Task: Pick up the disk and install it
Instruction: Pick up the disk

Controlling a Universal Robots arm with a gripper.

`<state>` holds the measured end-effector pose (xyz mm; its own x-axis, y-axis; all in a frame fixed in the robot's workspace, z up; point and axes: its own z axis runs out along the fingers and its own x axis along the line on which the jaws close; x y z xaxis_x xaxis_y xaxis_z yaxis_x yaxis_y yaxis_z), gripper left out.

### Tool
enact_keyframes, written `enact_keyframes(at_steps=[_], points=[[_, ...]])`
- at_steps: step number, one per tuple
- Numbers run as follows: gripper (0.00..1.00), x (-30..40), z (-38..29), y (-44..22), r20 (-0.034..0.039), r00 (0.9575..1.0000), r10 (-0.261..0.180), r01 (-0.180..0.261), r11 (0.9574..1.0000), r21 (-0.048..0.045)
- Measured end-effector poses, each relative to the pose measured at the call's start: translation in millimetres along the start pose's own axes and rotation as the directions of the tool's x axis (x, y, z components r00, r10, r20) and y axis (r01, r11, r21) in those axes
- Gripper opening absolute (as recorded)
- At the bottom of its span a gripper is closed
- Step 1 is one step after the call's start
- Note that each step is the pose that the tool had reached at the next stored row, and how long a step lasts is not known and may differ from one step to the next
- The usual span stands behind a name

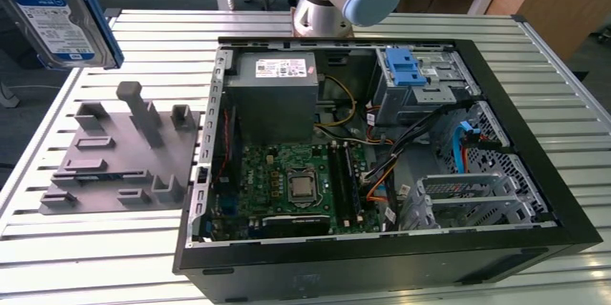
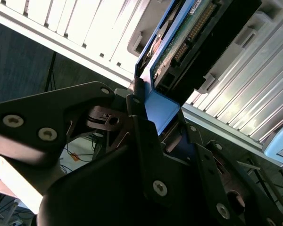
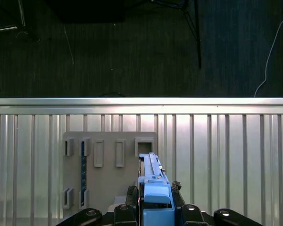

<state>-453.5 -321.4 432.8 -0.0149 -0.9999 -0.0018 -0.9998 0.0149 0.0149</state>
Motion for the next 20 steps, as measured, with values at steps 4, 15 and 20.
enact_keyframes(at_steps=[4, 15, 20], points=[[0.37, 0.0, -0.9, 0.0, -0.0001, 1.0000, 0.000, 0.000, 1.0000, -0.0001], [0.37, -0.2, -3.1, 0.0, -0.0002, 1.0000, 0.000, 0.000, 1.0000, 0.0000], [0.37, -0.3, -6.7, 0.1, -0.0005, 1.0000, 0.000, 0.000, 1.0000, -0.0003]])
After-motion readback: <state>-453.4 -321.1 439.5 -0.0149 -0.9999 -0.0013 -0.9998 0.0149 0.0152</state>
